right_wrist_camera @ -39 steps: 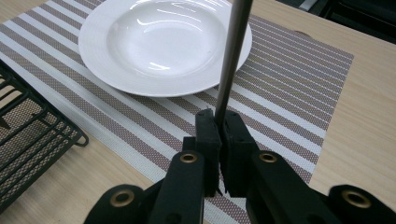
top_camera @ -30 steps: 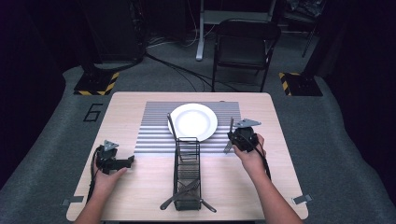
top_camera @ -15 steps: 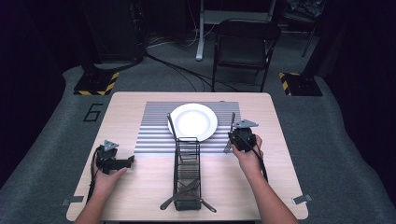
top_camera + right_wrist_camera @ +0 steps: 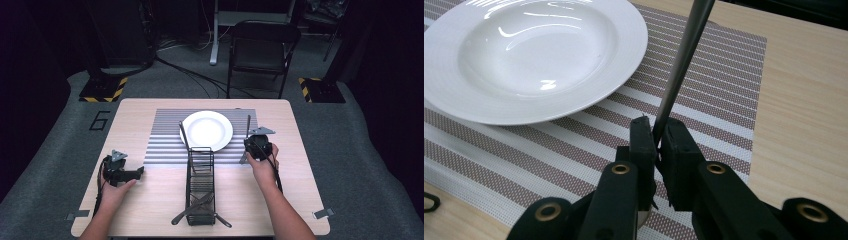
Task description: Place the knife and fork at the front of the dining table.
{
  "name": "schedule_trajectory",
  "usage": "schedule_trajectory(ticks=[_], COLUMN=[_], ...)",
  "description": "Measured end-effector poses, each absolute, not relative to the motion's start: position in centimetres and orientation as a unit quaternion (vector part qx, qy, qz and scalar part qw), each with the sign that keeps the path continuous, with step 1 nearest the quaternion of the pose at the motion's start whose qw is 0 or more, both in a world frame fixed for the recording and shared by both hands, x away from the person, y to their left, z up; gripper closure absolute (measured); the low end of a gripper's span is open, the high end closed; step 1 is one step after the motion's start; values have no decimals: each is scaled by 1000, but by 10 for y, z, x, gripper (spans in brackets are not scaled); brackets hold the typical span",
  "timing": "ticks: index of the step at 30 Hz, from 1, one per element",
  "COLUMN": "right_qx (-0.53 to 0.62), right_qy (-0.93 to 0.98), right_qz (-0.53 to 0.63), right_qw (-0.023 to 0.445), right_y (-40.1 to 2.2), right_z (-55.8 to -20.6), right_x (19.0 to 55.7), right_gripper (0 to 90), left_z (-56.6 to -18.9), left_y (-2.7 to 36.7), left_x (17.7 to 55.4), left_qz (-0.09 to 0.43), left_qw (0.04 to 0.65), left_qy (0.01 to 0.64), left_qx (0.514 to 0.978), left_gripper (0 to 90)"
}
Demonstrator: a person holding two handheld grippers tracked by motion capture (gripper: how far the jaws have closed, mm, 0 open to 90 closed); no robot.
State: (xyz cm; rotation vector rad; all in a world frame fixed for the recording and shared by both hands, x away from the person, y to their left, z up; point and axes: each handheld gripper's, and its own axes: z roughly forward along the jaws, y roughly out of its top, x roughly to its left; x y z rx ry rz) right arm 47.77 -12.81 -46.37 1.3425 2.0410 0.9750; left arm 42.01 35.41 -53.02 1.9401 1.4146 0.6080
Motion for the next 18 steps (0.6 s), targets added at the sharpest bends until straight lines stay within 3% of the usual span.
schedule_trajectory(ticks=[18], right_qx=[554], right_qy=[718], right_qz=[364], right_qw=[214], right_y=[-118], right_z=[-472], right_x=[499], right_gripper=[873], left_z=[-530], left_y=[354], left_x=[420], left_qz=[231], left_qw=[327], left_qy=[540], left_qx=[740], left_gripper=[59])
